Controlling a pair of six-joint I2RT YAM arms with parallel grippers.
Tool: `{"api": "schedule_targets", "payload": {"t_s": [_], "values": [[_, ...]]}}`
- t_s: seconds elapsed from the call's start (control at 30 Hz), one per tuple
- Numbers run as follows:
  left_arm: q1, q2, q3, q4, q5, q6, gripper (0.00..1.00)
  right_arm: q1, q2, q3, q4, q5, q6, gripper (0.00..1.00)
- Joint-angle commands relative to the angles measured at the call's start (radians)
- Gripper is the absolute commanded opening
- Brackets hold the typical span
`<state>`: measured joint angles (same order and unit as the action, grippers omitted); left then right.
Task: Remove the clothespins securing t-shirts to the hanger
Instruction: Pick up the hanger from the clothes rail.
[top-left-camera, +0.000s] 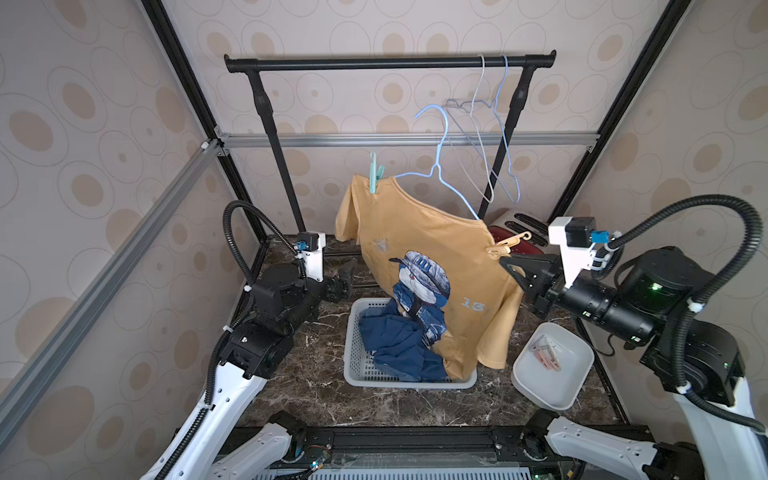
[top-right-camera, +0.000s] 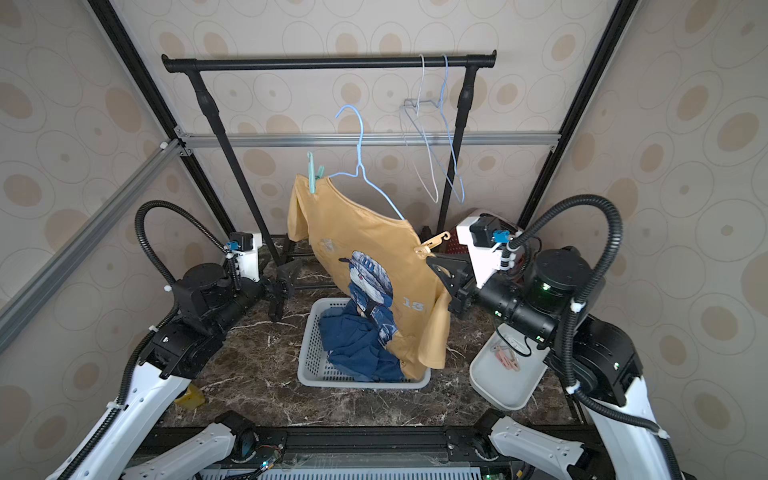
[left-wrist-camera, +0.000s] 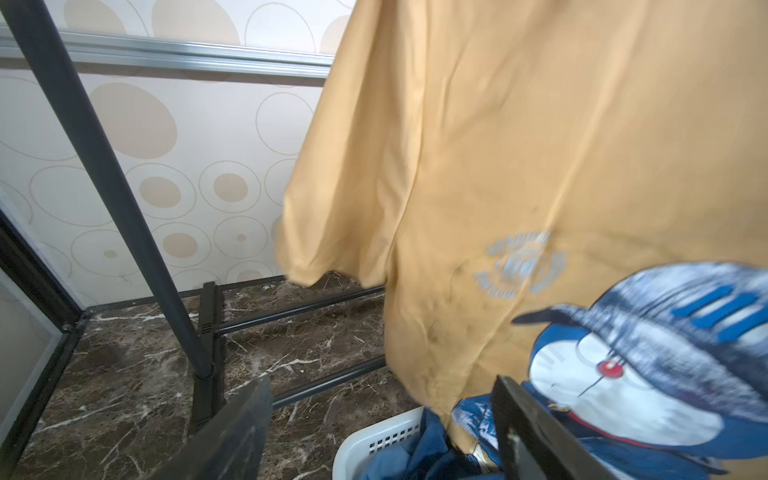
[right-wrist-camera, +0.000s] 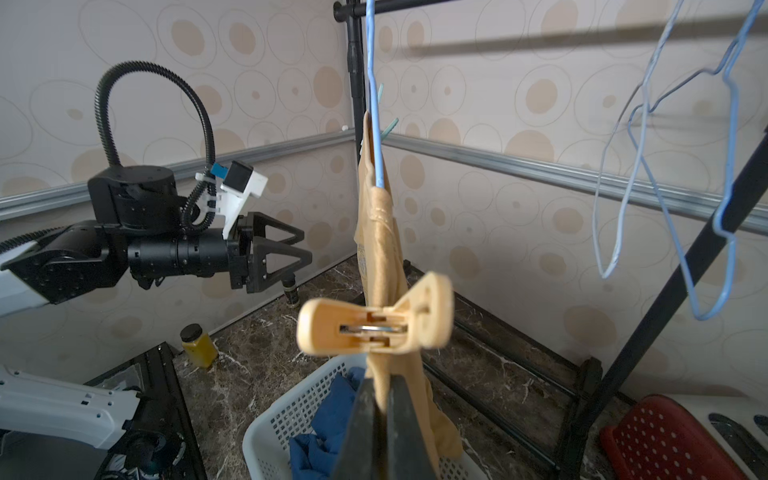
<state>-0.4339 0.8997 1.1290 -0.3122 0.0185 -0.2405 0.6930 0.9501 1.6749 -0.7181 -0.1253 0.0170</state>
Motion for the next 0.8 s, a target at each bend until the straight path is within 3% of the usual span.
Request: {"api": "schedule_targets", "payload": {"t_s": [0.0,0.33,0.5,0.67,0.77], "values": [[-0.005,0.016,0.076,-0.032,0.015,-0.081,0.84,0.005,-0.046,-0.088,0.149,-0.019,0.028,0.0],[-0.021,0.102,0.175,-0.042,0.143,-0.27,0.84,0.005,-0.1,-0.434,0.415,-0.023,0.012,0.0],[-0.172,0.092,0.225,-0.056,0.011,0.07,0.88,0.004,-0.08,-0.474,0.43,-0.038,-0.004,0.0],[-0.175,0.082,0.222,-0.034,0.019,0.287,0.88,0.005,-0.065,-0.478,0.418,-0.055,-0.017,0.0],[-0.175,0.119,0.286,-0.073,-0.005,0.308,0.89,0.005,-0.064,-0.495,0.411,-0.059,-0.023,0.0]]}}
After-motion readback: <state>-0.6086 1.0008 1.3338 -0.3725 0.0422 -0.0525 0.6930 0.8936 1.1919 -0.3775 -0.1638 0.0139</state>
